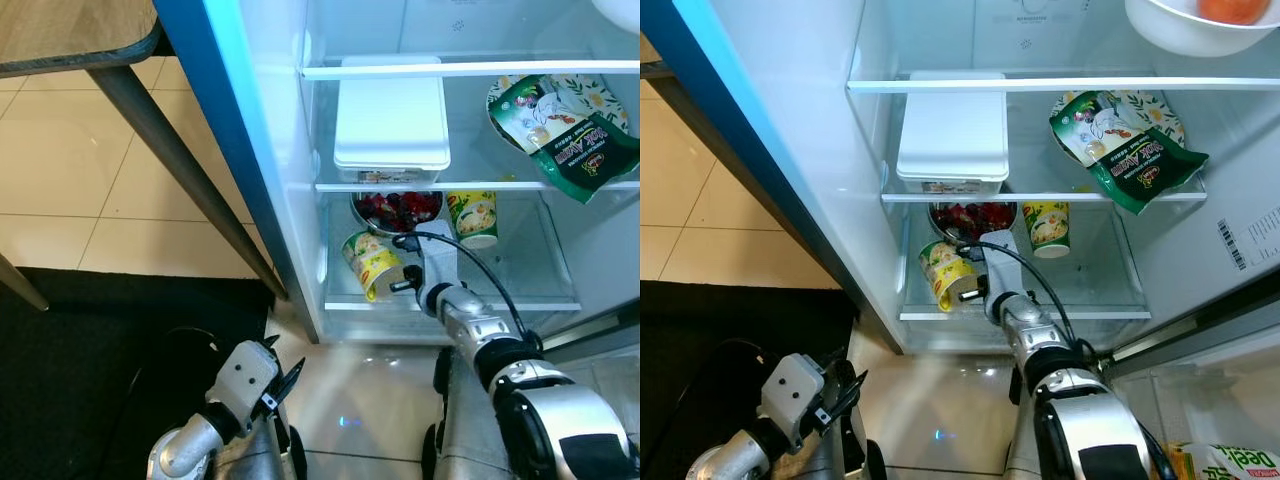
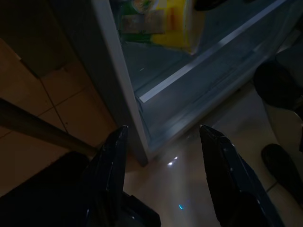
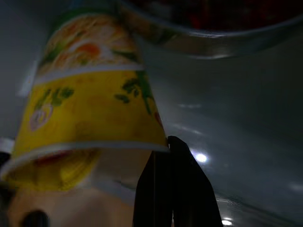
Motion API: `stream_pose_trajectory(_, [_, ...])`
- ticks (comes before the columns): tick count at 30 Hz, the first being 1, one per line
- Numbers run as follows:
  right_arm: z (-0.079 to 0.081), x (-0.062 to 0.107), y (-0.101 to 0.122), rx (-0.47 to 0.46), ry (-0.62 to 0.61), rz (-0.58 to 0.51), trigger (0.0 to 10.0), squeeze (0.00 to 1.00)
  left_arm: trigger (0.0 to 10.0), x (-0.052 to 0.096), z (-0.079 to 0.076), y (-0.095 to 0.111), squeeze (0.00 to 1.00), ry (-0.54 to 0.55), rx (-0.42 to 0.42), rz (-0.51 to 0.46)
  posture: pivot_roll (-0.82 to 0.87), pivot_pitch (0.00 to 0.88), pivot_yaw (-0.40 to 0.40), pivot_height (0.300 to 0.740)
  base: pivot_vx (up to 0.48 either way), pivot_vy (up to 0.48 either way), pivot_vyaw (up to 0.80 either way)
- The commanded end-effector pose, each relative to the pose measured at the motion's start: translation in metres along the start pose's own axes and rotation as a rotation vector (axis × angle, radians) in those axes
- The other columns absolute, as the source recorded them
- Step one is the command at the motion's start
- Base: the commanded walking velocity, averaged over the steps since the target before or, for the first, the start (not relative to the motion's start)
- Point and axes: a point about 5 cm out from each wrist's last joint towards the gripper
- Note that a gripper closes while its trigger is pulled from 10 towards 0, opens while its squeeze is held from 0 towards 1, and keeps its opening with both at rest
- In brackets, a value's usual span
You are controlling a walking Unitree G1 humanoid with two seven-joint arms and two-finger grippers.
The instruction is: Restocking fridge
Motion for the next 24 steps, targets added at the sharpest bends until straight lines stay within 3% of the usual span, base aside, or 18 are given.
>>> stream_pose_trajectory(1, [-0.018,0.006,0.000,0.070,0.003,0.064,0.0,0.00,10.0,0.000,-0.009,-0.009,0.00,-0.013,0.031,0.031,0.10,0.299,0.014,0.427,0.000,0.000,0.00])
stream_pose_trajectory(5, [-0.047,0.016,0.013,0.158,0.012,0.116,0.0,0.00,10.0,-0.007,-0.011,-0.009,0.00,-0.018,0.033,0.019,0.09,0.287,0.007,0.427,0.000,0.000,0.00])
stream_pose_trajectory(10, [-0.055,0.019,0.019,0.201,0.011,0.126,0.0,0.00,10.0,-0.010,-0.011,-0.009,0.00,-0.018,0.034,0.015,0.09,0.281,0.006,0.427,0.000,0.000,0.00])
stream_pose_trajectory(13, [-0.068,0.026,0.031,0.283,0.007,0.137,0.0,0.00,10.0,-0.015,-0.012,-0.008,0.00,-0.021,0.032,0.006,0.08,0.269,0.001,0.427,0.000,0.000,0.00])
stream_pose_trajectory(17, [-0.073,0.030,0.038,0.353,0.059,0.164,0.0,0.00,10.0,-0.019,-0.012,-0.008,0.00,-0.023,0.032,0.000,0.08,0.258,-0.002,0.427,0.000,0.000,0.00])
stream_pose_trajectory(24, [-0.076,0.036,0.044,0.397,0.157,0.192,0.0,0.00,10.0,-0.026,-0.010,-0.009,0.00,-0.023,0.026,-0.008,0.06,0.241,-0.006,0.427,0.000,0.000,0.00])
Point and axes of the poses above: a point about 5 cm out from each wrist's last joint towards the gripper, its own x axis pointing back from the gripper into the wrist, its own y axis along the axis of the wrist's last joint, z = x × y, and after that the axes turned 1 degree about -x, right-handed
